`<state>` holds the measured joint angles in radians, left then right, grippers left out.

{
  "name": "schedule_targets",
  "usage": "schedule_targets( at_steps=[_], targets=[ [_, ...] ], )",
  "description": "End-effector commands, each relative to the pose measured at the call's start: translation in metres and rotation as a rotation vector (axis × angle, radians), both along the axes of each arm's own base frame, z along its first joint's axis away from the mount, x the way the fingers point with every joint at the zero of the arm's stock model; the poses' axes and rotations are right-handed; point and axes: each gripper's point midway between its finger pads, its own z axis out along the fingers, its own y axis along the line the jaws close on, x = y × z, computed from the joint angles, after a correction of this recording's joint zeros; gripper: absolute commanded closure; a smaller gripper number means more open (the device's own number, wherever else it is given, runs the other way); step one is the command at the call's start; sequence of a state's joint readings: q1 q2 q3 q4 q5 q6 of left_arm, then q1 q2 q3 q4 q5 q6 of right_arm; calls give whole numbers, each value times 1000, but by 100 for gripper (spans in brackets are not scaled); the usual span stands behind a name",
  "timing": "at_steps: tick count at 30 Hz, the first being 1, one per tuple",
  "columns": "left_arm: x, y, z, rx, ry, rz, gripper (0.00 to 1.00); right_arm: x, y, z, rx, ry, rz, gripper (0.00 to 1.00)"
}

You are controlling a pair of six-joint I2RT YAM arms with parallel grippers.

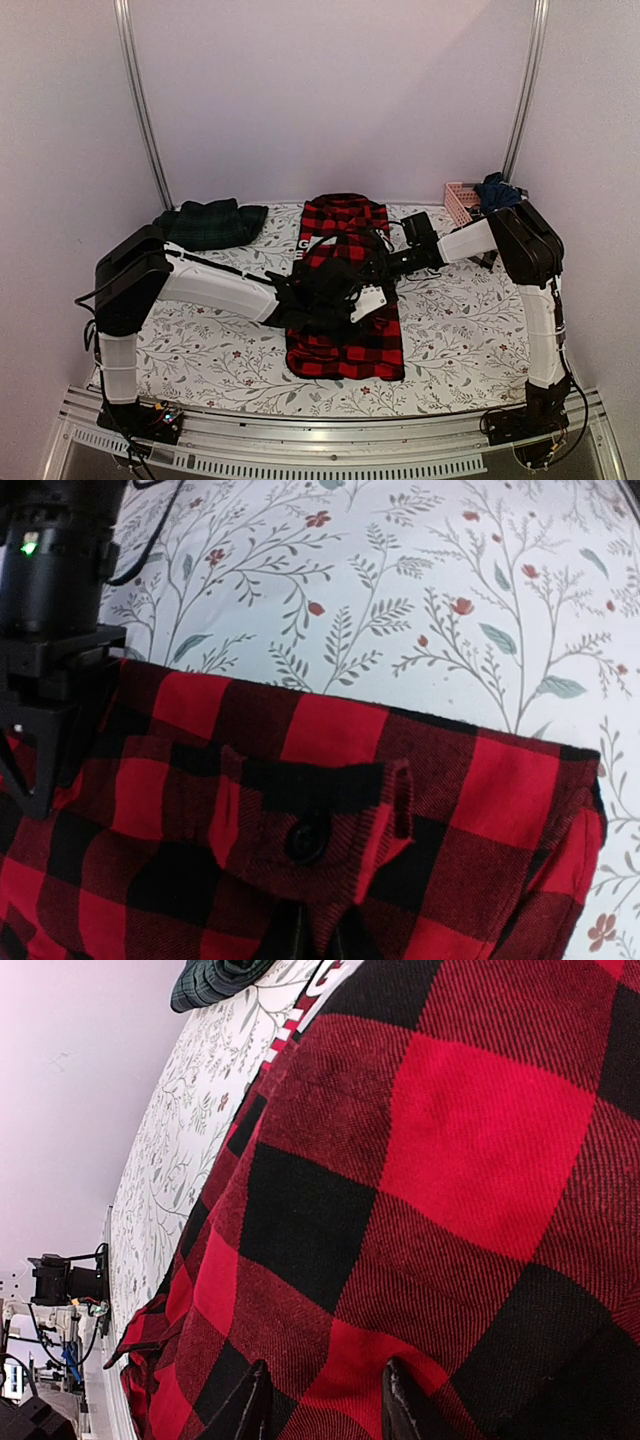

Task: Fold and stack the mixed laundry pile
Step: Smooth out the rectangle-folded T-shirt at the center of the board.

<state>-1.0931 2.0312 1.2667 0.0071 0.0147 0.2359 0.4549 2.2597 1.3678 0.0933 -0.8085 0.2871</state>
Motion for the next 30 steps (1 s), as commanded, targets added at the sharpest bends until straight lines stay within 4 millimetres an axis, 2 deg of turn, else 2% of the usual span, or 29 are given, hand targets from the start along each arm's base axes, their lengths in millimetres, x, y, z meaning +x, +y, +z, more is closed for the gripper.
schedule_targets(
  at_steps=[1, 2, 4, 5, 6, 8, 9, 11, 12, 13, 15, 16, 18, 21, 22, 24, 25, 27, 29, 30],
  targets=[
    [-21, 5, -11, 39, 64, -71, 81, -3, -7, -30, -62, 50, -14, 63],
    [-23, 7, -14, 47, 77, -72, 75, -3, -7, -29, -59, 50, -10, 63],
    [-25, 11, -10, 37, 81, -63, 55, -4, -6, -23, -52, 38, -2, 63],
    [-24, 13, -2, 17, 74, -50, 42, -3, -6, -14, -46, 18, -1, 63],
    [-23, 15, 7, -8, 65, -36, 34, -3, -6, -7, -43, -1, 1, 62],
    [-20, 20, 36, -92, 18, -2, 13, -1, -6, 15, -35, -52, 3, 60],
    [-18, 24, 51, -130, -9, 18, 2, 1, -6, 33, -26, -92, 2, 59],
    [-13, 33, 83, -220, -48, 61, 0, 4, -8, 59, -28, -167, -3, 56],
    [-5, 42, 98, -262, -69, 112, 0, 6, -10, 78, -24, -216, -10, 54],
    [0, 51, 112, -313, -72, 151, 0, 7, -12, 89, -29, -254, -15, 52],
    [12, 69, 127, -397, -38, 223, 0, 11, -16, 110, -43, -327, -39, 46],
    [17, 79, 128, -417, -19, 251, 0, 12, -19, 127, -37, -377, -49, 42],
    [18, 93, 128, -437, 45, 264, 0, 10, -23, 146, -20, -442, -47, 34],
    [0, 107, 120, -394, 44, 240, 0, 2, -35, 174, 121, -475, -4, 20],
    [-5, 112, 118, -382, 27, 253, 0, -3, -41, 182, 196, -435, 21, 16],
    [-7, 128, 113, -383, 20, 311, 0, -15, -55, 185, 318, -348, 82, 4],
    [-5, 138, 110, -398, 33, 363, 0, -18, -64, 180, 359, -300, 87, 1],
    [0, 157, 105, -440, 101, 458, 1, -26, -74, 164, 381, -158, 39, 1],
    [2, 173, 93, -473, 194, 547, 6, -38, -79, 141, 304, -99, -57, 1],
    [-1, 179, 87, -488, 246, 577, 9, -47, -83, 142, 265, -96, -96, 1]
  ],
)
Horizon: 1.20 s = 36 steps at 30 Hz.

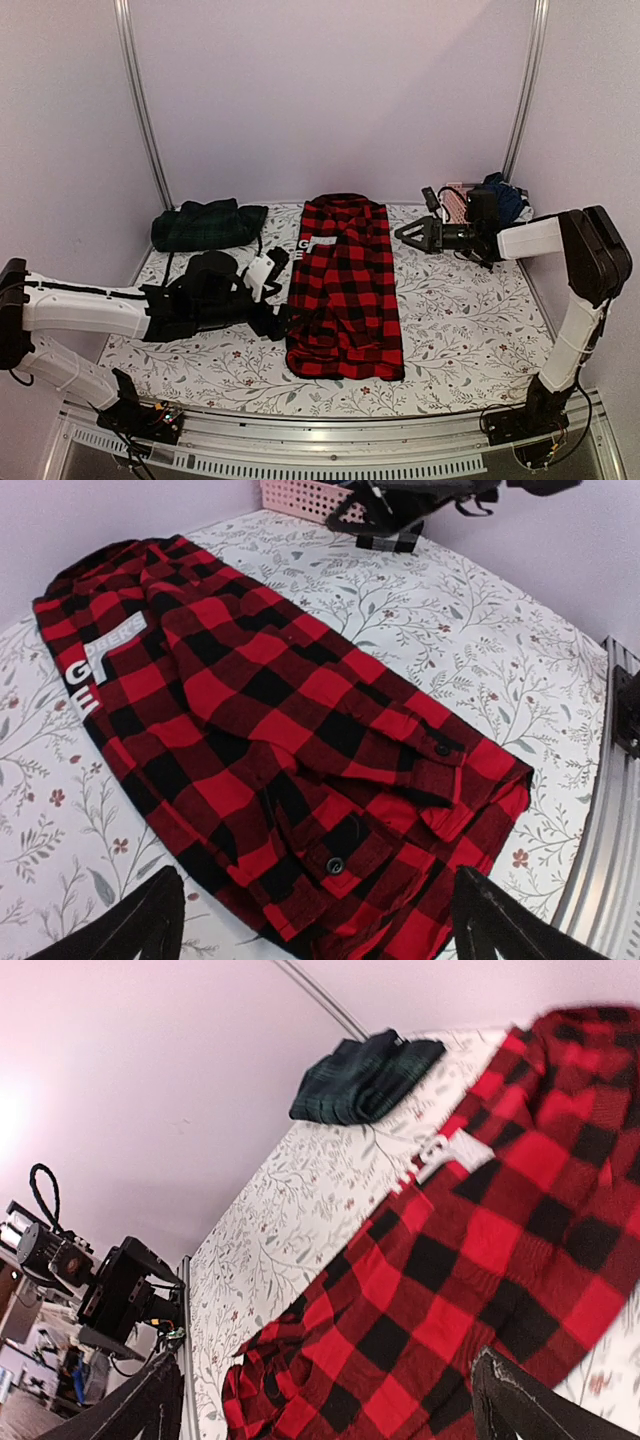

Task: Fold and stack the mixed laundry pile
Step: Smooth out the rectangle-folded T-shirt at the center of the board, then pick up the rectangle-folded T-shirt from the center of the board.

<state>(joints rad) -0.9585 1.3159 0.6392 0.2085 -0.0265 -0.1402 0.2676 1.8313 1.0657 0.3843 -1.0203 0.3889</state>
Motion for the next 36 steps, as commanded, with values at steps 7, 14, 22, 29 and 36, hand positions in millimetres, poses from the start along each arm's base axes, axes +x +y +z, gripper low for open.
schedule_targets(
  at_steps=[7, 14, 22, 29, 36],
  targets=[
    [-24, 48, -51, -277, 537, 269, 26, -112, -37, -63, -278, 310, -188, 10],
    [-43, 53, -90, -297, 815, 386, 42, -180, -33, -111, -292, 502, -202, 22],
    [-54, 32, -115, -274, 919, 359, 53, -202, -8, -146, -285, 617, -158, 33],
    [-45, 18, -116, -239, 837, 306, 54, -204, -1, -166, -290, 667, -137, 40],
    [-42, 7, -117, -239, 838, 250, 50, -214, 0, -178, -293, 715, -103, 47]
  ],
)
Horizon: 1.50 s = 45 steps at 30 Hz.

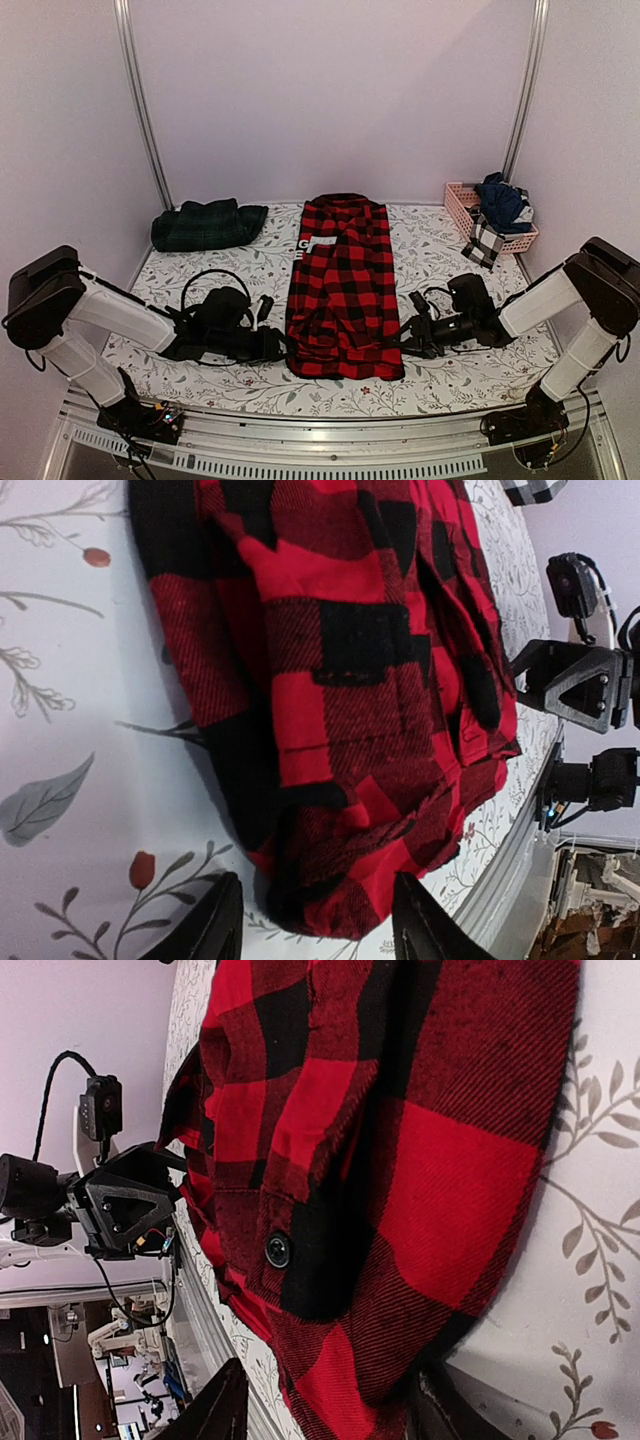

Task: Fold and stack the mixed laundry pile
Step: Pick up the rectangle-folded T-shirt from the center of the board.

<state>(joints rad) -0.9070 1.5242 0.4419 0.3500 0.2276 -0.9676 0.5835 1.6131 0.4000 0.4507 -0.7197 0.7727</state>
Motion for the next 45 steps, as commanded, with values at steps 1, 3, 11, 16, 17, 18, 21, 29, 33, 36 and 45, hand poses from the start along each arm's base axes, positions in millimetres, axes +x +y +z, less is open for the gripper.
schedule_targets(
  at_steps=[1, 3, 11, 16, 17, 18, 21, 29, 33, 36, 45],
  targets=[
    [2, -16, 5, -39, -22, -55, 50, -16, -9, -27, -60, 93, -9, 49],
    [-2, -19, 1, -56, -5, -61, 52, -20, -8, -30, -59, 99, -5, 53],
    [-17, -22, -4, -67, 44, -67, 60, -43, -23, -41, -99, 174, -42, 58],
    [-21, -12, -2, -52, 36, -48, 60, -56, -30, -41, -130, 172, -65, 55],
    [-20, -13, -1, -53, 27, -49, 60, -55, -28, -40, -130, 166, -62, 55],
    [-19, -14, -1, -51, 17, -53, 60, -53, -25, -39, -124, 157, -59, 55],
    [-14, -21, -2, -36, 4, -71, 61, -45, -17, -41, -114, 148, -45, 56],
    [-23, -33, 9, -82, -11, -143, 100, -51, -1, -31, -49, 128, 15, 100],
    [-42, -37, 22, -99, -37, -212, 100, -63, 3, -14, -18, 82, 41, 100],
    [-57, -40, 33, -110, -61, -255, 100, -72, 2, -2, 8, 62, 48, 100],
    [-19, -41, 75, -112, -210, -193, 100, -33, 7, 45, 12, -116, -24, 100]
  ],
)
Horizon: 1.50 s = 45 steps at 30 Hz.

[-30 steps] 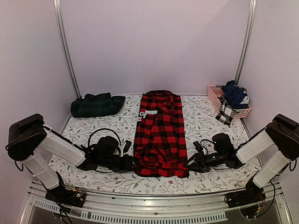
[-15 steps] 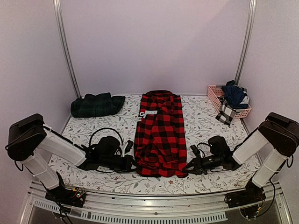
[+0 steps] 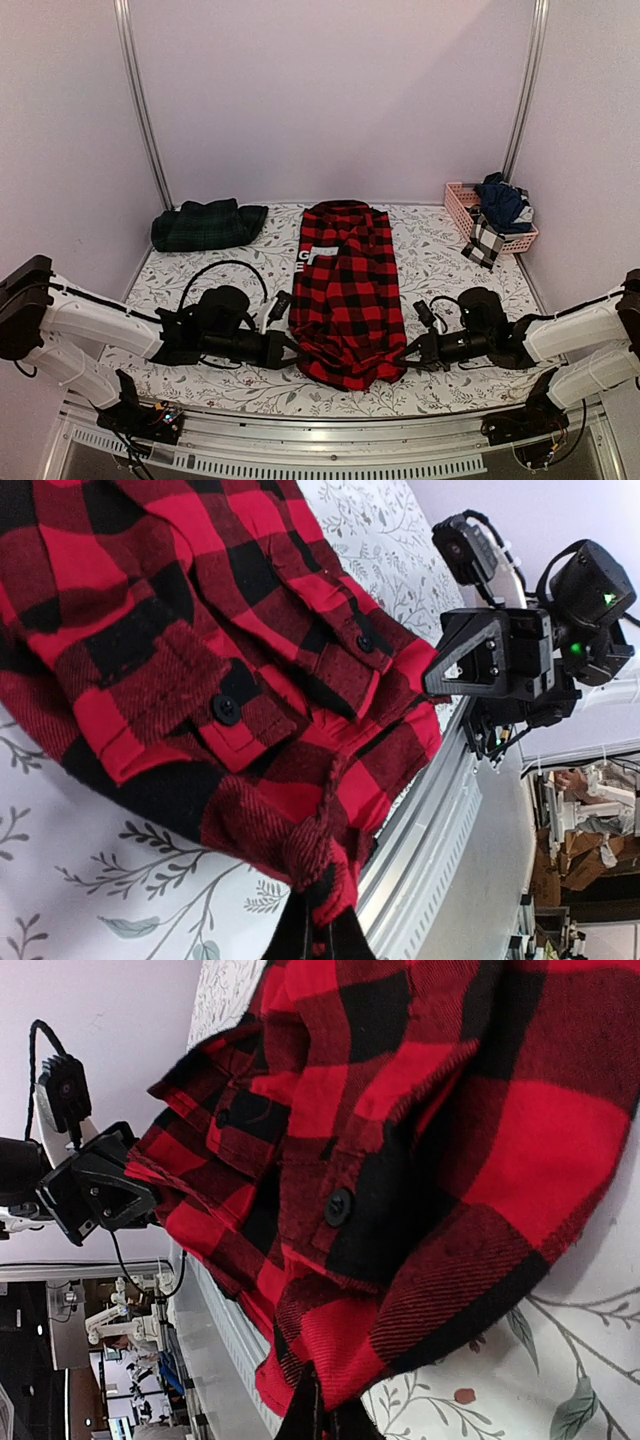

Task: Fold and stack the mixed laundry pile
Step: Pick up the rectangle-folded T-shirt from the center of the board, then fold the rectangle-folded T-shirt at the center of the board.

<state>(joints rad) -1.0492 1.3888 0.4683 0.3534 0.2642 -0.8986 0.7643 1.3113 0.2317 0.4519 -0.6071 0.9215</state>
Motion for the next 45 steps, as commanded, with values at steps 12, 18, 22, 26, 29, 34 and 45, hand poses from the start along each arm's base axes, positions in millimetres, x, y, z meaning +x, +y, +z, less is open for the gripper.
schedule_targets(
  at_steps=[12, 18, 22, 26, 29, 34, 45],
  targets=[
    [123, 1, 37, 2, -156, 128, 100, 129, -6, 54, -19, -268, -151, 100],
    [189, -3, 46, 18, -220, 168, 100, 203, -8, 75, -12, -360, -178, 100],
    [232, 1, 40, 38, -233, 197, 100, 251, -7, 84, -3, -392, -193, 100],
    [273, 2, 25, 59, -214, 222, 100, 288, 0, 64, -9, -368, -184, 100],
    [294, 2, 6, 65, -190, 232, 100, 311, -2, 42, -22, -344, -197, 100],
    [322, 5, -18, 59, -172, 258, 100, 339, -2, 20, -29, -336, -214, 100],
    [351, 12, -35, 86, -180, 286, 88, 359, 2, -2, -23, -316, -217, 88]
  ],
)
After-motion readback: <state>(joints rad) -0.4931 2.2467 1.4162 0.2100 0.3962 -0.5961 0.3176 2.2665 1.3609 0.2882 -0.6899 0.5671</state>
